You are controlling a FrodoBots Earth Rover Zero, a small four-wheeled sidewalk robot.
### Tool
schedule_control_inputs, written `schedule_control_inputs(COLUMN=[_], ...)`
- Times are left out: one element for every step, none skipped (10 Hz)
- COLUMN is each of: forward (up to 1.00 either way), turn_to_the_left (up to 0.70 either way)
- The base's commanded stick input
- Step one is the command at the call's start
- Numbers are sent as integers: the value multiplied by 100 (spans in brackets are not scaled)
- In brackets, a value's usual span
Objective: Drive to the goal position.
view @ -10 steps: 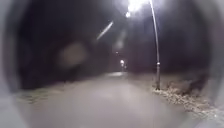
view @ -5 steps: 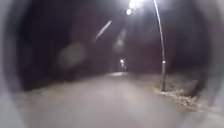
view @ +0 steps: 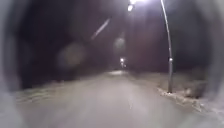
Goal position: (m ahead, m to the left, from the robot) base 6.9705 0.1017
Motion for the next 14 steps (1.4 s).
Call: schedule_control_inputs(forward=[85, 85, 85, 85, 85, 85, 85, 85, 85, 85, 85, 85, 85, 85], turn_to_the_left=[0, 0, 0, 0, 0, 0, 0, 0, 0, 0, 0, 0, -4, -30])
